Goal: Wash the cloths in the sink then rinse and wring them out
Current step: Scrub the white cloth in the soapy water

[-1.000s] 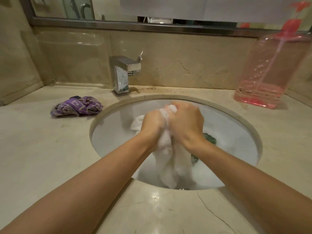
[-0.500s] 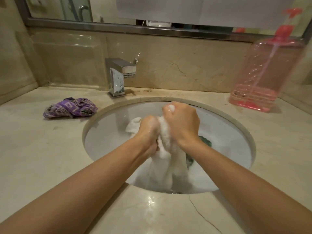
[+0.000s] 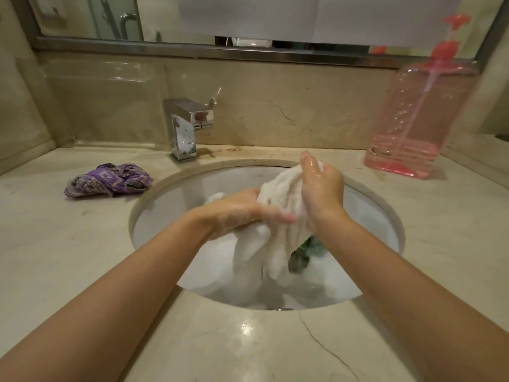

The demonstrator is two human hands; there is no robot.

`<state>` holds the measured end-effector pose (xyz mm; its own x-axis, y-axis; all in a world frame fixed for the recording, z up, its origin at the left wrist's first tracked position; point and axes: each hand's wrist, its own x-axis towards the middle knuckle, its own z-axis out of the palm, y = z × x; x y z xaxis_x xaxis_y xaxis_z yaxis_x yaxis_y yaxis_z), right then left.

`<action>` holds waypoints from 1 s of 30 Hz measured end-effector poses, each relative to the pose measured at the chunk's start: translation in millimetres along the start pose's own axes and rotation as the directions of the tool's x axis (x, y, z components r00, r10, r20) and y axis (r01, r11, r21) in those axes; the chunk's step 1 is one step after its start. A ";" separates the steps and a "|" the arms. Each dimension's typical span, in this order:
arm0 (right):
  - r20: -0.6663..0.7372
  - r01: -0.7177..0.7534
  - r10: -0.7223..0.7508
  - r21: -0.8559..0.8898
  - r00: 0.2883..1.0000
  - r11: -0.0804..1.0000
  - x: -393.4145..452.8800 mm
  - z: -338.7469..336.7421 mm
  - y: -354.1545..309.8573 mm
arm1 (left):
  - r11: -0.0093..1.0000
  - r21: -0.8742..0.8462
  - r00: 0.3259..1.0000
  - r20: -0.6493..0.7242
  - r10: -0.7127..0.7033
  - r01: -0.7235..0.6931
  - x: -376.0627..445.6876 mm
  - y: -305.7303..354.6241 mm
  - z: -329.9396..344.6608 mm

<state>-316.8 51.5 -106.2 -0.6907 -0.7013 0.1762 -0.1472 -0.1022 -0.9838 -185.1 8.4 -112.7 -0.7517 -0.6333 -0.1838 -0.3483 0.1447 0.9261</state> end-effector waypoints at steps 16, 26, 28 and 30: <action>0.559 -0.190 0.296 -0.241 0.775 0.952 21.9 -20.9 15.9 | 0.836 -0.525 0.895 -0.434 -0.103 -0.158 1.2 -8.3 -7.5; 0.729 0.102 0.370 -0.513 0.576 0.852 13.5 -16.2 11.1 | 0.743 -0.547 0.817 -0.576 0.000 -0.385 7.1 -8.2 -5.5; 0.631 0.141 0.250 -0.502 0.735 0.853 15.8 -18.5 5.4 | 0.743 -0.577 0.837 -0.546 -0.043 -0.338 6.2 -6.9 -5.9; 0.560 0.078 0.228 -0.469 0.796 0.880 16.7 -18.9 0.9 | 0.775 -0.575 0.863 -0.499 -0.078 -0.262 7.5 -7.6 -4.6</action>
<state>-341.8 53.0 -103.5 -0.1870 -0.9771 -0.1020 -0.5156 0.1860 -0.8364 -185.6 -0.9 -119.7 -0.3418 -0.9374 -0.0669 0.2494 -0.1591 0.9553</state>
